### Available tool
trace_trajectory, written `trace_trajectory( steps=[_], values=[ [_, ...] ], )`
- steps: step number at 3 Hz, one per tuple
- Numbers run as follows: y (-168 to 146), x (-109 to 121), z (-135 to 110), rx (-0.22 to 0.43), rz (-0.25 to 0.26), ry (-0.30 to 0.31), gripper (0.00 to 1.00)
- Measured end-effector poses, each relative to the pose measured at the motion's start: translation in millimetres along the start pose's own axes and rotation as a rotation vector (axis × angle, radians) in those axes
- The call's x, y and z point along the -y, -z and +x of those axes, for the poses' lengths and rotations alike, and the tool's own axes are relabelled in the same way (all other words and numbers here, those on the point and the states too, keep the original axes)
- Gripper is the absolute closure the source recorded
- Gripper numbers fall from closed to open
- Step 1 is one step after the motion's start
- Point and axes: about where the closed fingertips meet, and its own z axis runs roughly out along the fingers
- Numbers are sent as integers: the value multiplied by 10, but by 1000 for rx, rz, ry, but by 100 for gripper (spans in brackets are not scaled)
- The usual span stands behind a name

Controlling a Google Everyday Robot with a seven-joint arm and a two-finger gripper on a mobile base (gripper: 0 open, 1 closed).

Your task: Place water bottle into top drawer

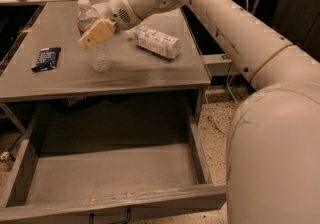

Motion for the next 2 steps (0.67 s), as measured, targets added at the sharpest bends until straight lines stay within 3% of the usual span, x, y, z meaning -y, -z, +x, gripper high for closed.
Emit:
trace_trajectory(
  steps=[2],
  values=[
    [0, 0, 0, 0, 0, 0, 88]
  ],
)
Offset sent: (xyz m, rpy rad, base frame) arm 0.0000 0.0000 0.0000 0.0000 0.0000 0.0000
